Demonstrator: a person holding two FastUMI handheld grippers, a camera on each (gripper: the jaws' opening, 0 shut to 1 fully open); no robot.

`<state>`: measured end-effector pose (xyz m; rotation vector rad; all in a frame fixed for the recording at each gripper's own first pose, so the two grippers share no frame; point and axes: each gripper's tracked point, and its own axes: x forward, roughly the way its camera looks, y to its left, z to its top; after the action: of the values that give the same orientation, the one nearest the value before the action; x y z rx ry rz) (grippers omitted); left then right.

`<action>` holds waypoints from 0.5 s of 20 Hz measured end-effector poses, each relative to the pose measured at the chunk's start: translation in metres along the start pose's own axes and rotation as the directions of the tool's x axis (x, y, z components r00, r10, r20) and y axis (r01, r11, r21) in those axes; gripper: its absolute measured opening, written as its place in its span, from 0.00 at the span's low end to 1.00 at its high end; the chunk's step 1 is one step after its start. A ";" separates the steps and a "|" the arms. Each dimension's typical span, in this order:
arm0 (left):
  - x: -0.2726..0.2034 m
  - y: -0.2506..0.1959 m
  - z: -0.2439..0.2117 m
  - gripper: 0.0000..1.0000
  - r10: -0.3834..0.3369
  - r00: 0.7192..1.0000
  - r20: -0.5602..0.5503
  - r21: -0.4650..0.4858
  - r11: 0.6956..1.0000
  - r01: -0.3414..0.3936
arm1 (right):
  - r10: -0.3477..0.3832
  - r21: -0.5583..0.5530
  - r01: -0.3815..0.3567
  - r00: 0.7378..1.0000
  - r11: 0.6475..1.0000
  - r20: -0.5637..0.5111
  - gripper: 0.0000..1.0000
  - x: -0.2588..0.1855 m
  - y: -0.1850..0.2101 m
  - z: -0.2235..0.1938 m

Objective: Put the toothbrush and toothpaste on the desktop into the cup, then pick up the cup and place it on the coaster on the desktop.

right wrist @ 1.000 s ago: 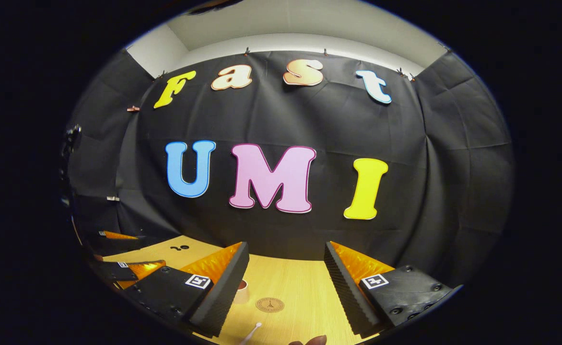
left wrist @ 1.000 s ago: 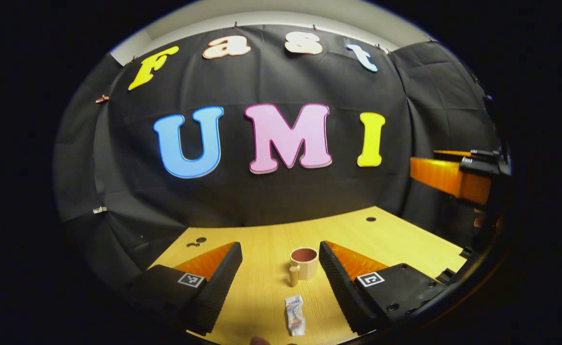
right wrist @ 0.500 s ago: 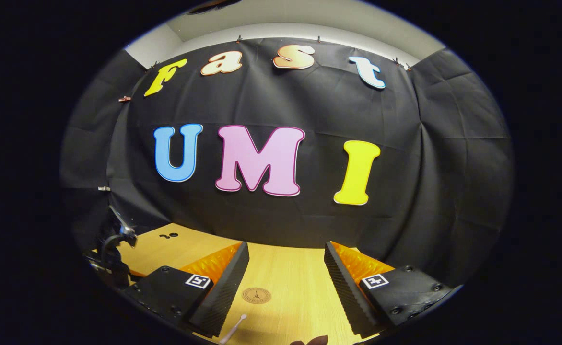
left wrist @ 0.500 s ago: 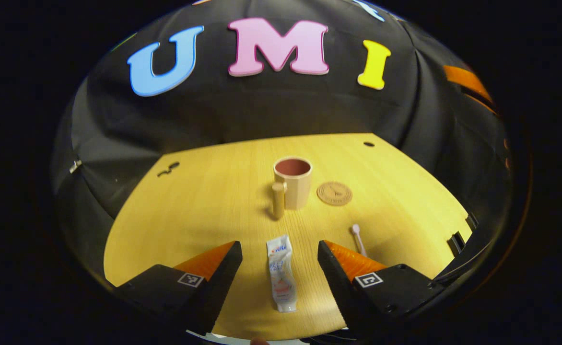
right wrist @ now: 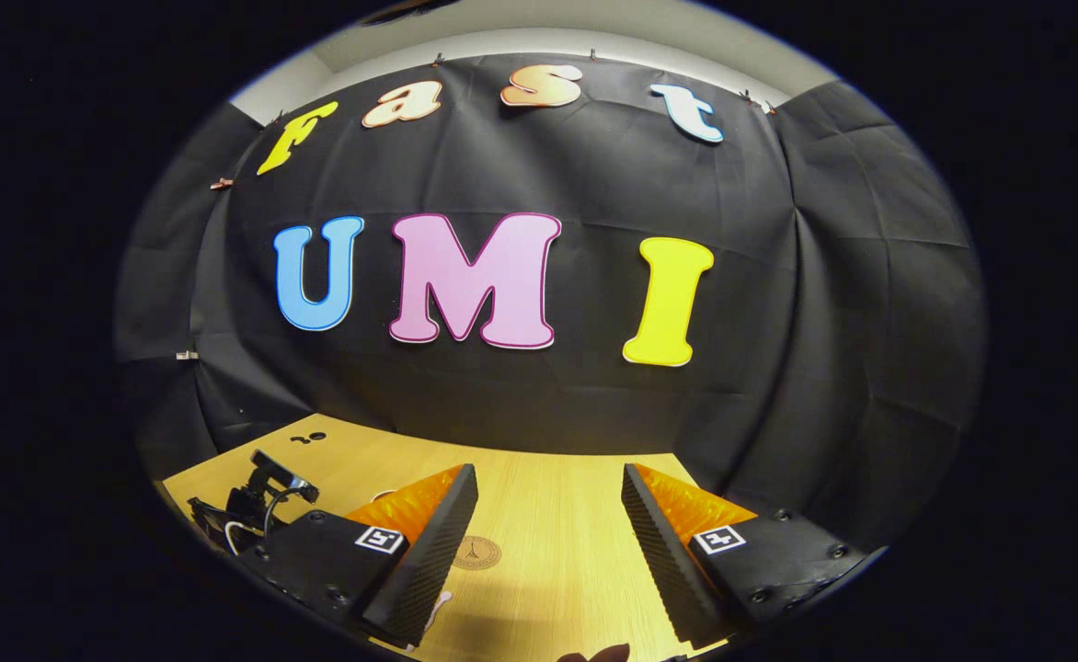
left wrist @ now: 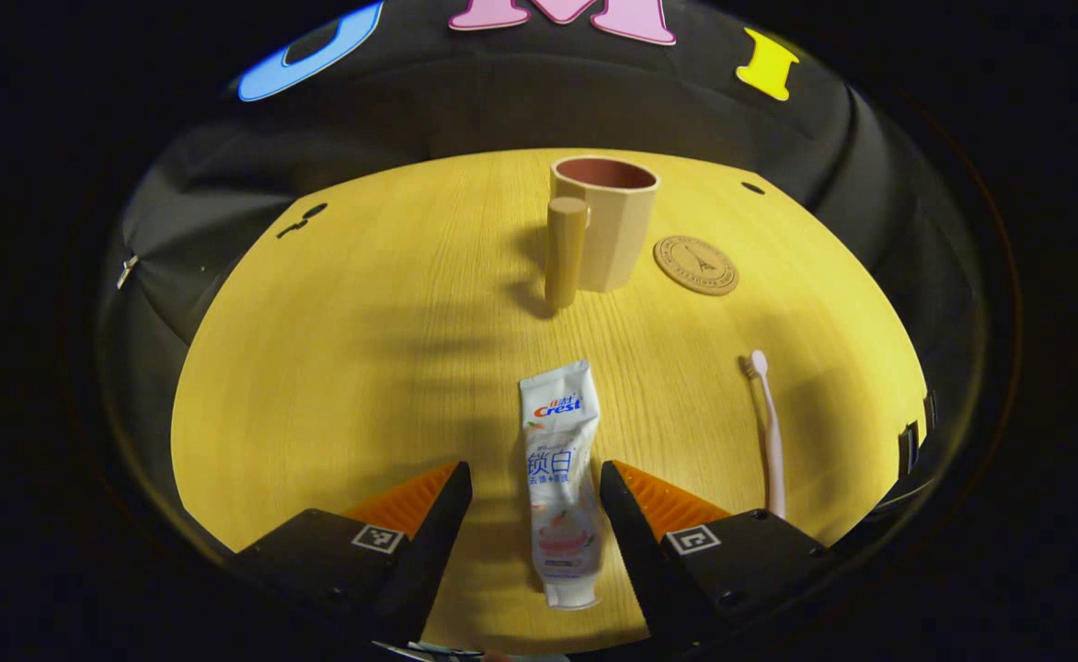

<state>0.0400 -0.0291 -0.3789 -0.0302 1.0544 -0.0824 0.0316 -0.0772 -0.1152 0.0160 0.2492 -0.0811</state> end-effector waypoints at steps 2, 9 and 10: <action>0.003 -0.004 0.000 0.85 -0.013 0.999 -0.032 -0.008 1.000 0.012 | 0.001 0.013 -0.001 1.000 1.000 -0.023 0.97 0.001 -0.003 -0.008; 0.010 -0.020 0.002 0.54 -0.027 0.996 -0.090 0.022 0.999 0.029 | 0.049 0.068 -0.042 0.993 0.997 -0.109 0.97 0.007 -0.002 -0.041; 0.009 -0.021 0.004 0.51 -0.024 0.994 -0.105 0.008 1.000 0.025 | 0.063 0.078 -0.054 0.990 0.995 -0.127 0.97 0.009 -0.001 -0.048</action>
<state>0.0466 -0.0511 -0.3839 -0.0310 1.1588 -0.1118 0.0280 -0.0777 -0.1642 0.1033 0.3750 -0.0309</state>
